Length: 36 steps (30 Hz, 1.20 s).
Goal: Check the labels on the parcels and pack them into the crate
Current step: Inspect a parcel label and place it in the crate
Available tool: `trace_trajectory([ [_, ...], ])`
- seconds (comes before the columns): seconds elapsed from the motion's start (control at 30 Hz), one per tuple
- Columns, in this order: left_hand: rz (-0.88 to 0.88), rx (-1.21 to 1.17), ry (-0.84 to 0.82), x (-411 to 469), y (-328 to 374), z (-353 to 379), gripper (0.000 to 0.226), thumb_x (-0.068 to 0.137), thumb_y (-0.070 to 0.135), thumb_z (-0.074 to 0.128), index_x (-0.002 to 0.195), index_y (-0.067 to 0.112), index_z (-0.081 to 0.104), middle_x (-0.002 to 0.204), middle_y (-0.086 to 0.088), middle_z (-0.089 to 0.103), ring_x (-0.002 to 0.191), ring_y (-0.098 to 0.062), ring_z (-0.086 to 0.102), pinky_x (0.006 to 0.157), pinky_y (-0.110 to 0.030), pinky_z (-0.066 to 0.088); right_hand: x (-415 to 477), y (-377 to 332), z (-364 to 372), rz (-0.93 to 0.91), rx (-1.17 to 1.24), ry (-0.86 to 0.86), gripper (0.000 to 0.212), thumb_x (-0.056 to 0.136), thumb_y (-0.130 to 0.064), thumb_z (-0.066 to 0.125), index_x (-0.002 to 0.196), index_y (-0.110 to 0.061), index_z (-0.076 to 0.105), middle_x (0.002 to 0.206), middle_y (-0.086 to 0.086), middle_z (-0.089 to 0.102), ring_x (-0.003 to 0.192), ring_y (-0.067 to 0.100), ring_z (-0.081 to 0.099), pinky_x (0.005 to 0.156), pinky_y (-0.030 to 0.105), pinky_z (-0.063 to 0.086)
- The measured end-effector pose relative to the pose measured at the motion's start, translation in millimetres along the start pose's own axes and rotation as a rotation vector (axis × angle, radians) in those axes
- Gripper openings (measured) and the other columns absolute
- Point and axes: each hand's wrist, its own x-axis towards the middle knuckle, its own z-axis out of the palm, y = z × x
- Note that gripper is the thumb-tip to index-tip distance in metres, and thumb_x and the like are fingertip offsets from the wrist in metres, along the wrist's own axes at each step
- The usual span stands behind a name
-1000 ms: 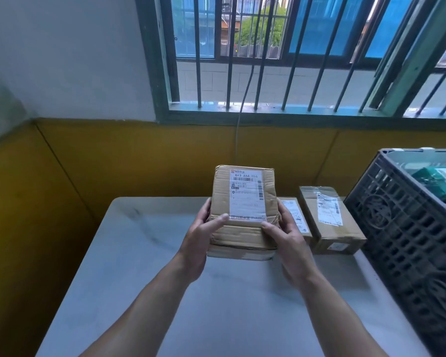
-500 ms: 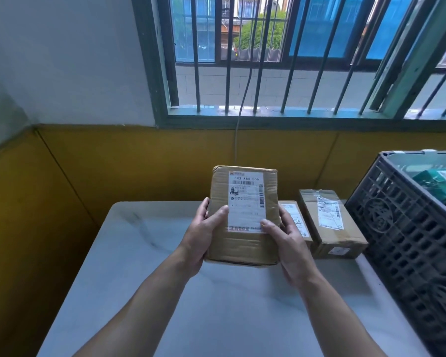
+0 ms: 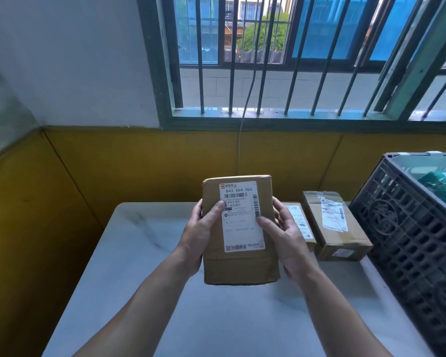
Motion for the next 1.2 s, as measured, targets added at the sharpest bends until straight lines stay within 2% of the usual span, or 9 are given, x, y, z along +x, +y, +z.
trace_trajectory([
  [0.1, 0.017, 0.008, 0.004, -3, -1, -3, 0.056, 0.087, 0.047, 0.068, 0.139, 0.031, 0.051, 0.112, -0.002, 0.078, 0.099, -0.022, 0.076, 0.074, -0.038, 0.063, 3, -5, 4, 0.019, 0.001, 0.015, 0.085, 0.081, -0.050, 0.076, 0.154, -0.031, 0.035, 0.144, -0.001, 0.059, 0.124, 0.020, 0.063, 0.102, 0.049, 0.054],
  [0.27, 0.034, 0.042, -0.024, -2, 1, -3, 0.050, 0.095, 0.046, 0.063, 0.141, 0.035, 0.048, 0.115, -0.004, 0.077, 0.103, -0.027, 0.075, 0.082, -0.046, 0.063, 5, -8, 8, -0.009, -0.026, 0.049, 0.052, 0.094, -0.035, 0.065, 0.144, -0.030, 0.049, 0.118, -0.004, 0.074, 0.106, 0.015, 0.072, 0.080, 0.036, 0.061],
  [0.43, 0.031, 0.066, 0.018, -3, 6, 0, 0.062, 0.093, 0.062, 0.053, 0.147, 0.034, 0.042, 0.119, -0.005, 0.075, 0.109, -0.028, 0.073, 0.094, -0.058, 0.058, 2, -7, 12, 0.001, -0.048, 0.057, 0.044, 0.096, -0.038, 0.063, 0.138, -0.030, 0.053, 0.116, 0.001, 0.074, 0.107, 0.021, 0.072, 0.087, 0.048, 0.061],
  [0.53, 0.018, 0.073, 0.023, -5, 3, 2, 0.057, 0.096, 0.057, 0.054, 0.147, 0.034, 0.043, 0.121, -0.005, 0.074, 0.112, -0.028, 0.071, 0.098, -0.057, 0.056, 4, -11, 16, 0.000, -0.062, 0.112, 0.047, 0.089, -0.051, 0.064, 0.130, -0.028, 0.058, 0.109, 0.000, 0.076, 0.101, 0.018, 0.074, 0.084, 0.044, 0.062],
  [0.6, 0.014, 0.076, 0.016, -6, 3, 5, 0.054, 0.099, 0.056, 0.052, 0.147, 0.031, 0.043, 0.121, -0.006, 0.074, 0.113, -0.029, 0.071, 0.100, -0.058, 0.055, 5, -12, 16, 0.008, -0.056, 0.145, 0.041, 0.092, -0.048, 0.064, 0.126, -0.026, 0.060, 0.106, 0.000, 0.077, 0.097, 0.017, 0.075, 0.083, 0.042, 0.062],
  [0.77, 0.009, 0.117, 0.059, -7, 10, 8, 0.078, 0.084, 0.077, 0.041, 0.146, 0.029, 0.037, 0.121, -0.009, 0.070, 0.112, -0.029, 0.069, 0.096, -0.059, 0.057, 2, -10, 17, -0.001, -0.099, 0.153, 0.032, 0.095, -0.045, 0.063, 0.123, -0.029, 0.062, 0.101, -0.003, 0.078, 0.094, 0.015, 0.075, 0.076, 0.036, 0.062],
  [0.97, 0.006, 0.085, 0.085, -5, 9, 8, 0.067, 0.096, 0.071, 0.043, 0.146, 0.025, 0.040, 0.121, -0.011, 0.071, 0.113, -0.031, 0.069, 0.097, -0.061, 0.055, 2, -15, 20, 0.012, -0.133, 0.199, 0.030, 0.096, -0.048, 0.060, 0.118, -0.029, 0.065, 0.099, -0.005, 0.077, 0.095, 0.014, 0.074, 0.082, 0.043, 0.061],
  [1.13, 0.032, 0.109, 0.093, -5, 15, 8, 0.086, 0.082, 0.087, 0.041, 0.141, 0.023, 0.044, 0.119, -0.012, 0.070, 0.113, -0.030, 0.069, 0.097, -0.061, 0.055, -2, -18, 22, 0.025, -0.118, 0.185, 0.029, 0.098, -0.042, 0.058, 0.123, -0.026, 0.063, 0.109, 0.003, 0.075, 0.104, 0.021, 0.071, 0.091, 0.050, 0.057],
  [1.2, 0.043, 0.112, 0.110, -5, 15, 8, 0.080, 0.088, 0.083, 0.039, 0.139, 0.022, 0.044, 0.117, -0.012, 0.070, 0.112, -0.030, 0.068, 0.097, -0.060, 0.055, -3, -20, 24, 0.017, -0.117, 0.174, 0.031, 0.098, -0.047, 0.056, 0.122, -0.027, 0.060, 0.110, 0.005, 0.073, 0.102, 0.021, 0.071, 0.089, 0.050, 0.058],
])
